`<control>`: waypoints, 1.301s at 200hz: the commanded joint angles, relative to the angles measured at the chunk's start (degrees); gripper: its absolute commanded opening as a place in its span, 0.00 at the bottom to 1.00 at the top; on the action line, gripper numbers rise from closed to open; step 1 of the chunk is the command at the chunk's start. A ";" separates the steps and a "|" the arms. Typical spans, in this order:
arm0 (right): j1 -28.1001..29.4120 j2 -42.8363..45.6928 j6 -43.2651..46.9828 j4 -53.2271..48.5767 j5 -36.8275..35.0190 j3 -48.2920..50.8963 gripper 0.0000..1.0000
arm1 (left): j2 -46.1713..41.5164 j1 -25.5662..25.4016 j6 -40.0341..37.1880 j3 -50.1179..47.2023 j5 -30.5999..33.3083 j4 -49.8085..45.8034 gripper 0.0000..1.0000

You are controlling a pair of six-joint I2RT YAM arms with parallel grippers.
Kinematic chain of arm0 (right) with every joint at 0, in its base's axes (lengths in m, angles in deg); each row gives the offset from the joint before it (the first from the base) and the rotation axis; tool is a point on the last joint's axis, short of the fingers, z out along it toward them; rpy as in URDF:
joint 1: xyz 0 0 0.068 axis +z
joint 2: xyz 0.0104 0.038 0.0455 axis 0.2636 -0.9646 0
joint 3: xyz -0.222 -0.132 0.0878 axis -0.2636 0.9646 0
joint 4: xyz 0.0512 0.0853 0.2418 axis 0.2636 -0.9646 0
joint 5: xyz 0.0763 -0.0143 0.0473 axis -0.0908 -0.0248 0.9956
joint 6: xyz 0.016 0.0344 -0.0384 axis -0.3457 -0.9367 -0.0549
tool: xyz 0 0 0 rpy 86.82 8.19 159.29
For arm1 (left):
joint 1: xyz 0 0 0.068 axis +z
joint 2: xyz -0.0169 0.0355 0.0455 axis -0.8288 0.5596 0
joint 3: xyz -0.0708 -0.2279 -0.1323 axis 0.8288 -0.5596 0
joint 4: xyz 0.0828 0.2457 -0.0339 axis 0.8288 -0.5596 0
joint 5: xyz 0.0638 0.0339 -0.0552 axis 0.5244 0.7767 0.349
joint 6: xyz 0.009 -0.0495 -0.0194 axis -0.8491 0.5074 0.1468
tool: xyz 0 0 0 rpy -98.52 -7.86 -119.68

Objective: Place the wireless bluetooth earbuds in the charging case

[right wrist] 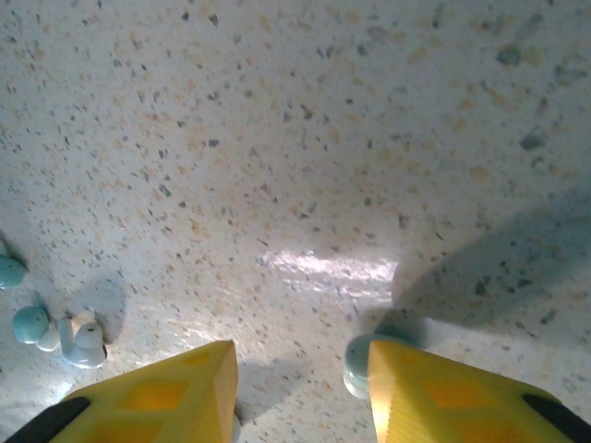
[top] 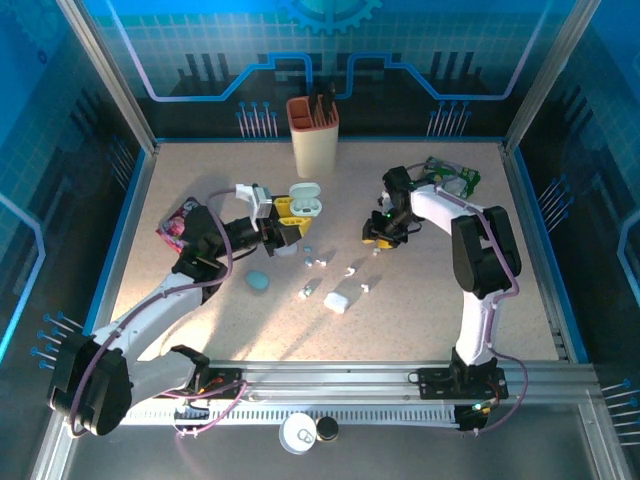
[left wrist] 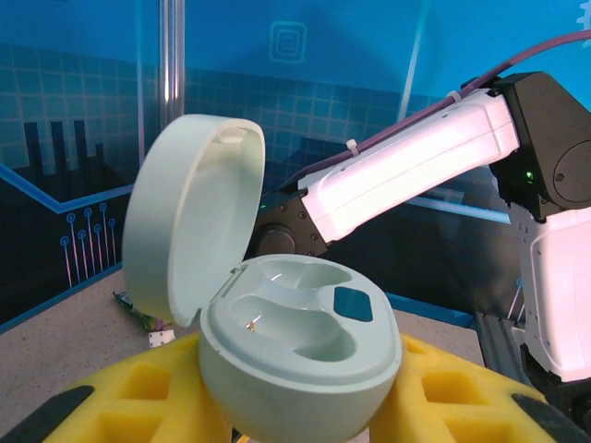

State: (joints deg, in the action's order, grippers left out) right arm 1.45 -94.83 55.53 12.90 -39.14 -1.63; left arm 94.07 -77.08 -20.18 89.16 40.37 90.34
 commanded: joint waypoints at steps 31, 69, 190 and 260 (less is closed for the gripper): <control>-0.69 4.14 -2.61 0.58 -3.97 2.17 0.41 | -1.39 0.54 -1.42 -0.16 -0.75 0.44 0.37; -1.19 8.13 -5.73 4.01 -4.81 8.94 0.42 | -0.79 0.54 -1.17 0.01 -0.93 1.36 0.37; -0.65 2.81 -5.12 4.30 0.13 5.55 0.40 | -1.38 0.58 -1.10 -0.25 -1.04 1.05 0.37; -0.64 0.52 -4.11 3.56 1.21 2.25 0.39 | -2.03 0.54 -1.11 -1.22 -0.73 1.10 0.37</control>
State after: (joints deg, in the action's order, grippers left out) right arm 1.01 -92.73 50.44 17.78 -39.35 2.56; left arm 93.35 -77.08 -20.18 88.72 40.22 90.36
